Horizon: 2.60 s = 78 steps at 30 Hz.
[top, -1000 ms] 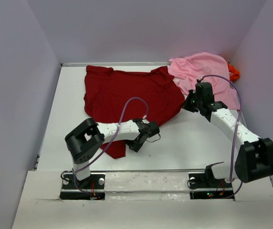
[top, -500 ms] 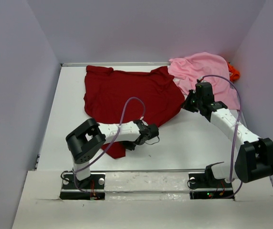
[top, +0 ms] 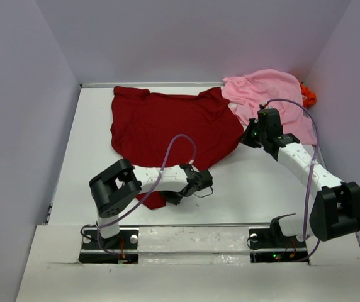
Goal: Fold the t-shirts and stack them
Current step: Fold the tshirt
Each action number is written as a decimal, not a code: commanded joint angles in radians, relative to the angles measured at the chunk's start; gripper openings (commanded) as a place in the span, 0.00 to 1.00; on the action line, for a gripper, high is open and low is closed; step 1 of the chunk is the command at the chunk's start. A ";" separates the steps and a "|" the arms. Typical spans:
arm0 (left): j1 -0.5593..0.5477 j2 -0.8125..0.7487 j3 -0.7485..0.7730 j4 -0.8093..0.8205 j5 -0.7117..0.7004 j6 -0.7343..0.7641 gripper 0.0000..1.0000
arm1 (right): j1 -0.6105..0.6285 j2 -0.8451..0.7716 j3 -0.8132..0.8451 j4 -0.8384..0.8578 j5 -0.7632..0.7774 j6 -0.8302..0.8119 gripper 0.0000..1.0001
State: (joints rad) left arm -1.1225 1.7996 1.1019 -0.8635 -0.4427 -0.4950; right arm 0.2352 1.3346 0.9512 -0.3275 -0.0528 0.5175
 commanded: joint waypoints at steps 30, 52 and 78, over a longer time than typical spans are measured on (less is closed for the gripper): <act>-0.066 0.043 -0.111 0.084 0.168 0.027 0.59 | 0.003 -0.063 0.011 0.053 0.025 0.003 0.00; -0.069 0.023 -0.033 0.058 0.013 -0.019 0.00 | 0.003 -0.095 0.008 0.056 -0.002 -0.016 0.00; 0.127 -0.089 0.296 -0.091 -0.412 0.165 0.00 | 0.003 0.146 0.236 0.027 0.004 -0.051 0.00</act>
State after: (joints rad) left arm -1.0233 1.7275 1.3464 -0.9287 -0.7689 -0.3882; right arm 0.2352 1.4563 1.0996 -0.3298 -0.0700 0.4854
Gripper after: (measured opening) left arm 0.026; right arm 0.022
